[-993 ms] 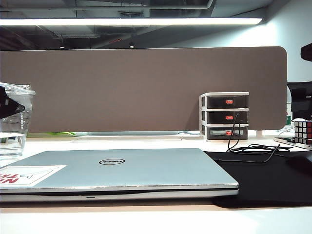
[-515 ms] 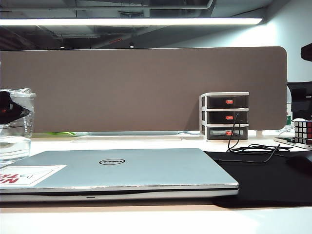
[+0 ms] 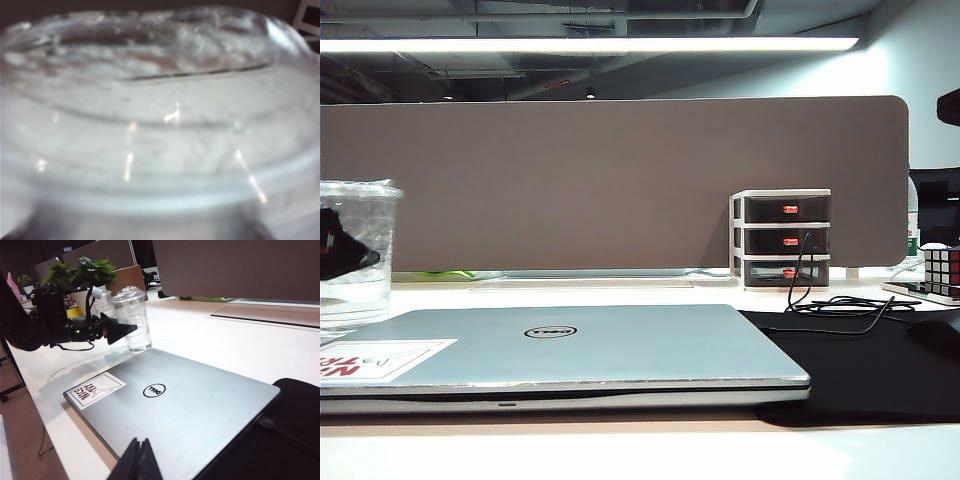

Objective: Pick up the coffee cup and place it on the left side of the laptop.

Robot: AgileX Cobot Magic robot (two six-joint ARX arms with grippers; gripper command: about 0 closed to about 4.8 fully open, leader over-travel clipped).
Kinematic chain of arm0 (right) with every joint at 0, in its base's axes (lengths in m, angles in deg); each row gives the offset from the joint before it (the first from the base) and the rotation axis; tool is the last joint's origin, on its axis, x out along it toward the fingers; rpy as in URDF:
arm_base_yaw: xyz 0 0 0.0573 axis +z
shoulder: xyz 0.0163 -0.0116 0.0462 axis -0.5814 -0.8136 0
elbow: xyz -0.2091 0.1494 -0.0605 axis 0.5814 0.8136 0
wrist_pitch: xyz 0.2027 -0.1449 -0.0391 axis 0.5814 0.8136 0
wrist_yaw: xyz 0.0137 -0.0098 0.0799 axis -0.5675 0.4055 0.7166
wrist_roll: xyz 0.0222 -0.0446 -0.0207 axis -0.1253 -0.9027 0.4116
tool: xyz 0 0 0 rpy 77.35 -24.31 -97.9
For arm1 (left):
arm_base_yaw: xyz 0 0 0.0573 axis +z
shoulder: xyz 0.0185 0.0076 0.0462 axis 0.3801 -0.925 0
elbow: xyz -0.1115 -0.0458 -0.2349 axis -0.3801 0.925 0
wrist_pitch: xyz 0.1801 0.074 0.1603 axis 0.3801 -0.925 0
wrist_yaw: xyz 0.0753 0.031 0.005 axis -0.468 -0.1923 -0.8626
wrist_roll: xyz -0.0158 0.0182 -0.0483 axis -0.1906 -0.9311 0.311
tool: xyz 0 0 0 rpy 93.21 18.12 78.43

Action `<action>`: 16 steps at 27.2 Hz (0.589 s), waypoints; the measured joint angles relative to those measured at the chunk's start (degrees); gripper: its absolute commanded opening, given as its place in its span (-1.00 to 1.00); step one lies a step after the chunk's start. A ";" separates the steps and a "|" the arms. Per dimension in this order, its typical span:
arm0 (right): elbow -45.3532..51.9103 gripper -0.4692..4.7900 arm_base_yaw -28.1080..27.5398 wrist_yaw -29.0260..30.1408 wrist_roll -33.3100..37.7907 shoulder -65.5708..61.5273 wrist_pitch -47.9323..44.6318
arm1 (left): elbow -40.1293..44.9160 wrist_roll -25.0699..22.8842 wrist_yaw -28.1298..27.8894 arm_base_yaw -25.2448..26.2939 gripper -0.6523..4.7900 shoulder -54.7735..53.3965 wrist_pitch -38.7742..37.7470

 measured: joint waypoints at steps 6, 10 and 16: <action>0.00 -0.83 0.00 0.02 0.00 0.00 0.00 | 8.41 0.07 0.04 4.31 1.00 0.55 6.86; 0.00 -0.83 0.00 0.00 0.00 0.00 -0.04 | 15.06 6.08 -0.81 6.86 0.81 0.94 11.54; 0.00 -0.83 0.00 0.00 0.00 0.00 -0.57 | 21.92 11.82 -1.22 6.84 -0.78 10.95 11.93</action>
